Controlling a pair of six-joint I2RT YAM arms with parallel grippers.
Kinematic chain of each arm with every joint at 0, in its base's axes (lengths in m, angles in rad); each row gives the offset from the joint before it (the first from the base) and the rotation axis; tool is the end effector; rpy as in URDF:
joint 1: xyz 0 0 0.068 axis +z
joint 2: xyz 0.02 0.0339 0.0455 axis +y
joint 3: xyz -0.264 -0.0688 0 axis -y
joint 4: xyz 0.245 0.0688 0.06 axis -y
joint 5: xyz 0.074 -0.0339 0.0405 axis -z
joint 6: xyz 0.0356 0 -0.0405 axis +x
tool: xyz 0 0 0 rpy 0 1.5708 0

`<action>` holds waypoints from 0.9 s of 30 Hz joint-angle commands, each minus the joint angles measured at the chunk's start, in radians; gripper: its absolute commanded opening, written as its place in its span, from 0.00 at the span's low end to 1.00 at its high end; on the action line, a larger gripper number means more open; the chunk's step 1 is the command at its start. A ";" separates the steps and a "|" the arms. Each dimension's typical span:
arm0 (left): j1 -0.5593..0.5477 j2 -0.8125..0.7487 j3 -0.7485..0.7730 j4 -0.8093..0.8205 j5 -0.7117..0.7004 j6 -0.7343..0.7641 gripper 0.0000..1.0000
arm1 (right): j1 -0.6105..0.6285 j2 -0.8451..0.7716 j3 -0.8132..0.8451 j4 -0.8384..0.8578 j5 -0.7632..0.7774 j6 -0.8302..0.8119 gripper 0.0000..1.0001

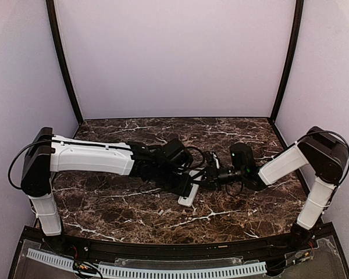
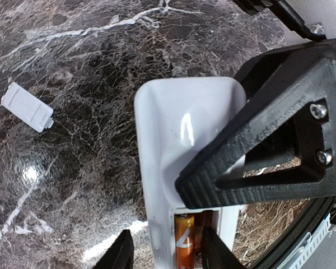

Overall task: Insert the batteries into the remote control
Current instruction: Place the battery in the battery compartment, then load the battery into the battery compartment.

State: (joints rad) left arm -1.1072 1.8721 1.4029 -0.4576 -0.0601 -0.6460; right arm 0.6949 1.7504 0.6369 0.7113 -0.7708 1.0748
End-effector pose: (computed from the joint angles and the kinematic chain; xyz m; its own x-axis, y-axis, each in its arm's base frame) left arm 0.1851 -0.3656 0.2207 -0.8133 0.2830 -0.5083 0.4848 0.8128 -0.3231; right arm 0.2305 0.2244 0.1410 -0.9802 0.0043 -0.1981 -0.1885 0.2873 0.9391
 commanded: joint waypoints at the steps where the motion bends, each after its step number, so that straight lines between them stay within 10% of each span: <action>1: 0.006 -0.057 -0.018 0.047 0.038 0.042 0.44 | 0.008 0.010 0.008 0.041 -0.026 0.001 0.00; 11: 0.006 -0.284 -0.205 0.218 -0.062 0.201 0.62 | -0.008 0.004 0.015 0.015 -0.074 -0.035 0.00; 17: 0.005 -0.484 -0.413 0.382 0.002 0.585 0.72 | -0.008 -0.013 0.025 -0.028 -0.113 -0.070 0.00; 27: -0.032 -0.515 -0.439 0.291 0.261 1.041 0.53 | -0.002 -0.014 0.054 -0.088 -0.160 -0.099 0.00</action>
State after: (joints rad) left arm -1.1084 1.3556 0.9775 -0.1295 0.1040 0.1287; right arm 0.6910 1.7523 0.6628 0.6403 -0.8978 1.0019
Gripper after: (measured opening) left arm 0.566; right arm 0.194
